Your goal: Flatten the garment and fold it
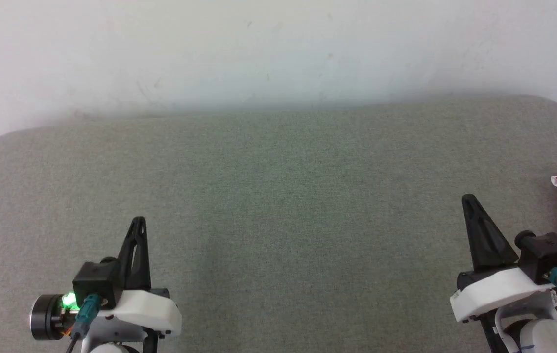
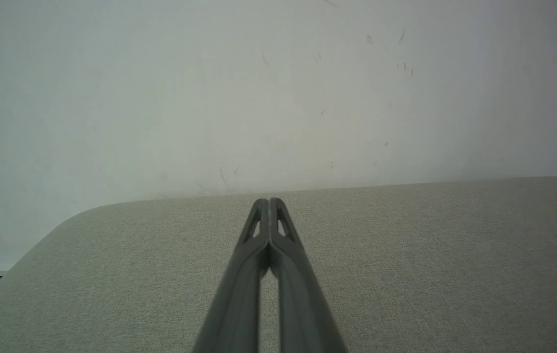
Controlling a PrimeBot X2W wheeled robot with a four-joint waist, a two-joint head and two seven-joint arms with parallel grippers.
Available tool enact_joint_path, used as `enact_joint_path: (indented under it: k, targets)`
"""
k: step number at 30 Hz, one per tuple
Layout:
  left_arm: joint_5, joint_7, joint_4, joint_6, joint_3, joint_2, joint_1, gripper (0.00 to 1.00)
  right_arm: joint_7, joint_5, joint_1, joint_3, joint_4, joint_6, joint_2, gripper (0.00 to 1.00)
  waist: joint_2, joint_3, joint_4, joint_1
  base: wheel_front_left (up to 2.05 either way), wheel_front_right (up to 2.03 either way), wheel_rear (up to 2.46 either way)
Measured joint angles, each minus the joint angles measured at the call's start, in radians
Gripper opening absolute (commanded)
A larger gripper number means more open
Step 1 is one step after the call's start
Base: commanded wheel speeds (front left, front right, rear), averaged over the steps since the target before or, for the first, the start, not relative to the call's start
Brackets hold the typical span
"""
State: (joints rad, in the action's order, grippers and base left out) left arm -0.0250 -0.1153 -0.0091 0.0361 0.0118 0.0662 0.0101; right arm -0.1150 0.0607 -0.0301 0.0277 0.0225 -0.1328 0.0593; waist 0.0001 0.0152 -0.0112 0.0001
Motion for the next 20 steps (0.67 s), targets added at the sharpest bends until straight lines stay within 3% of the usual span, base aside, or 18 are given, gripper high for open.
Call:
enact_joint_path:
  k: [20]
  targets:
    - [0.001,0.038,0.002,-0.010,-0.004,-0.003,0.000,0.00,0.037,-0.019,0.012,-0.006,-0.006,0.000,-0.001,0.00,0.0000,-0.005,0.004,0.0000,0.00,0.00,0.00]
